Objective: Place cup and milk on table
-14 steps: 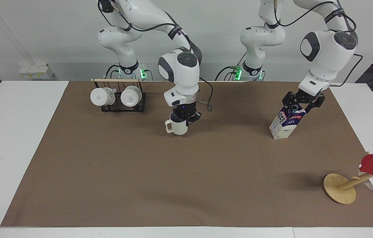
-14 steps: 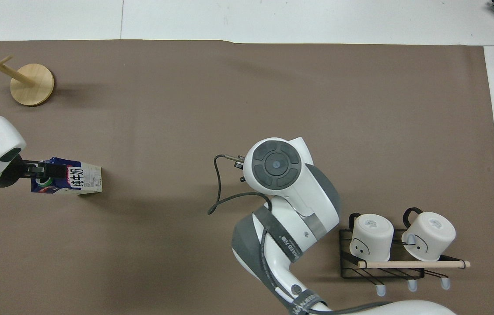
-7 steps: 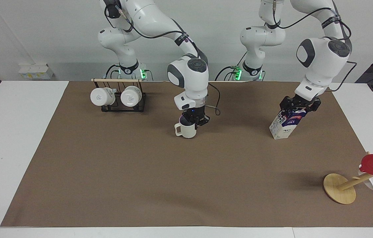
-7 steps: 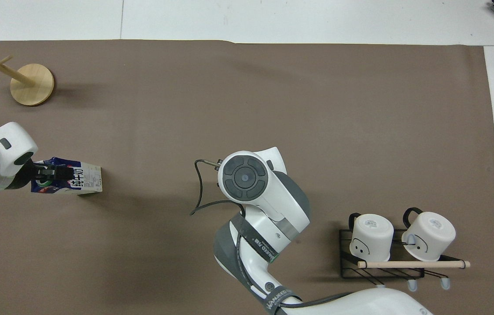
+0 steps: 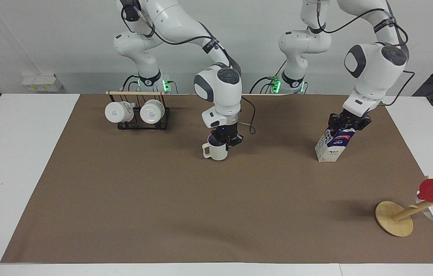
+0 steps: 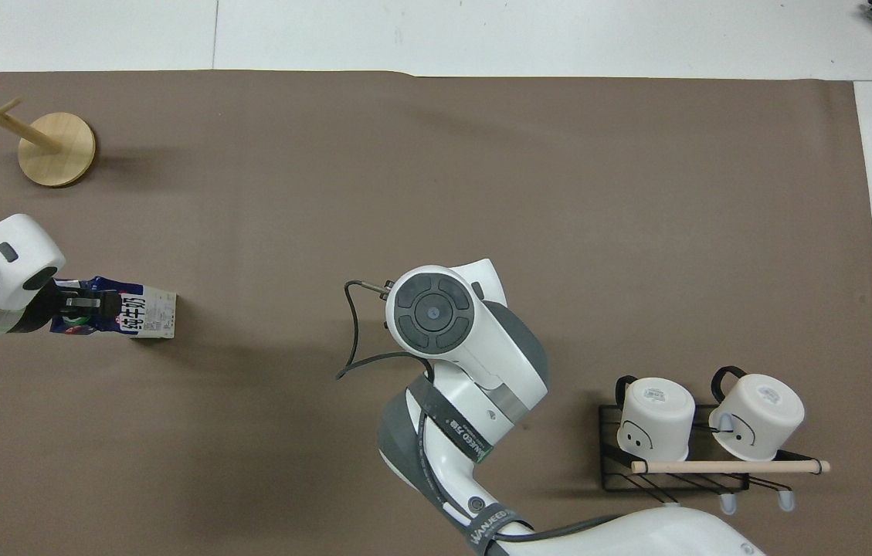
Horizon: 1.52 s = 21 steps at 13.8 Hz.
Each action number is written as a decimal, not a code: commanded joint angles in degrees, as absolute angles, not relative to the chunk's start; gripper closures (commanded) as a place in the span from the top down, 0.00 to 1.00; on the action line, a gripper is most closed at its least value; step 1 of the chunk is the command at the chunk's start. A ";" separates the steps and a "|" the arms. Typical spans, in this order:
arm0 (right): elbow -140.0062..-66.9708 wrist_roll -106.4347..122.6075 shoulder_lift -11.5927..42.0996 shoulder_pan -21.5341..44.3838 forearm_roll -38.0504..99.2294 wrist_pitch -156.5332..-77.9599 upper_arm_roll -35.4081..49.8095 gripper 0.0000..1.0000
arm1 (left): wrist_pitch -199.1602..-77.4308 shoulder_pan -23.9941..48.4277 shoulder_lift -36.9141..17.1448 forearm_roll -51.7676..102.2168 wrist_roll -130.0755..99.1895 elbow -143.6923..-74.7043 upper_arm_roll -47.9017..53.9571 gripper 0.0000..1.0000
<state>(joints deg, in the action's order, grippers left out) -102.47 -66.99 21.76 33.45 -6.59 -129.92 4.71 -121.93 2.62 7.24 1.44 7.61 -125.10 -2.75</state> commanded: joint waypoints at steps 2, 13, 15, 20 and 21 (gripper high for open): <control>-101.78 -68.64 23.99 34.45 -8.17 -132.89 4.83 0.00 | -121.56 2.20 6.94 0.44 6.59 -123.49 -2.55 0.58; -101.60 -65.05 19.96 33.67 -8.35 -129.73 4.22 1.00 | -112.42 3.86 7.03 1.14 -2.36 -117.87 -1.06 0.58; -101.78 -61.81 16.72 31.91 -8.18 -127.37 4.31 1.00 | -109.70 6.58 7.03 1.14 -7.44 -115.50 -0.62 0.58; -101.78 -45.31 8.54 25.68 -7.21 -117.97 4.39 1.00 | -106.34 17.64 6.15 1.23 -24.40 -111.27 -0.53 0.58; -101.78 -41.96 7.39 24.19 -7.12 -116.30 4.39 1.00 | -106.87 19.75 6.15 1.23 -27.83 -111.18 -0.53 0.58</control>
<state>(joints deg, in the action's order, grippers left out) -100.74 -48.02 9.95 26.94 -7.15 -118.43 3.85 -108.00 15.88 7.17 1.50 -22.21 -112.94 0.34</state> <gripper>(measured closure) 0.000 0.419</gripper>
